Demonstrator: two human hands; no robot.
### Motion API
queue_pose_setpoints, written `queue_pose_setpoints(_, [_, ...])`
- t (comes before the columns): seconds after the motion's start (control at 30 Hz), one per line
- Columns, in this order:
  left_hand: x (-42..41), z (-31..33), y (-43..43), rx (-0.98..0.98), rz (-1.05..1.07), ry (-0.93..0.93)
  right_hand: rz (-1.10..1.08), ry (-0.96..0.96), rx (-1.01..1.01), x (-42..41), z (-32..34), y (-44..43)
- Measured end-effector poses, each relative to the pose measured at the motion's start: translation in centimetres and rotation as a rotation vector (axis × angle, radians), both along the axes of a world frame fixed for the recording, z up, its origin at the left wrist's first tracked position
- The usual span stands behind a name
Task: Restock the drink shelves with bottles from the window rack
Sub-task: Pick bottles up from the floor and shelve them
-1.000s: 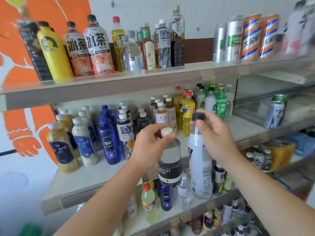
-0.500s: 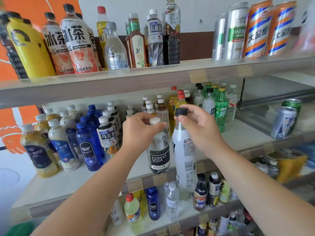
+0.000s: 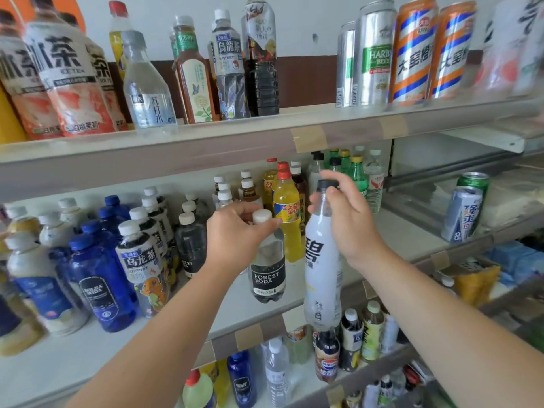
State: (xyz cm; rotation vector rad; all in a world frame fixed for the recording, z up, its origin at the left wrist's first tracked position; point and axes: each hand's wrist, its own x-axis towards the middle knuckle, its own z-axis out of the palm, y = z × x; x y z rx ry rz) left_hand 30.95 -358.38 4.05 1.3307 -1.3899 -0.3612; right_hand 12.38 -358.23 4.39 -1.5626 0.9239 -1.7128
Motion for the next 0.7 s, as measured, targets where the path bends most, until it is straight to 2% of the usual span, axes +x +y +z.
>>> queue_pose_setpoints(0.07, [-0.3, 0.3, -0.4, -0.006, -0.009, 0.005, -0.051, 0.065, -0.030, -0.2, 0.0, -0.4])
queue_pose_setpoints(0.17, [-0.3, 0.3, -1.4, -0.001, -0.033, 0.025, -0.186, 0.278, -0.044, -1.2, 0.3, -0.8])
queue_pose_setpoints(0.3, [-0.2, 0.0, -2.8, 0.017, -0.041, 0.042, -0.234, 0.117, 0.074, -3.7, 1.2, -2.6])
queue_pose_setpoints(0.43, [-0.7, -0.1, -3.8, 0.010, -0.063, 0.003, -0.154, 0.016, 0.047, -6.6, 2.7, -5.7])
queue_pose_setpoints(0.57, [-1.0, 0.1, -4.9, 0.016, -0.061, 0.017, -0.061, 0.058, 0.052, -8.4, 3.6, -9.5])
queue_pose_setpoints(0.7, [-1.1, -0.1, -6.1, 0.016, -0.055, 0.031, -0.044, 0.261, 0.062, -10.0, 3.2, -13.7])
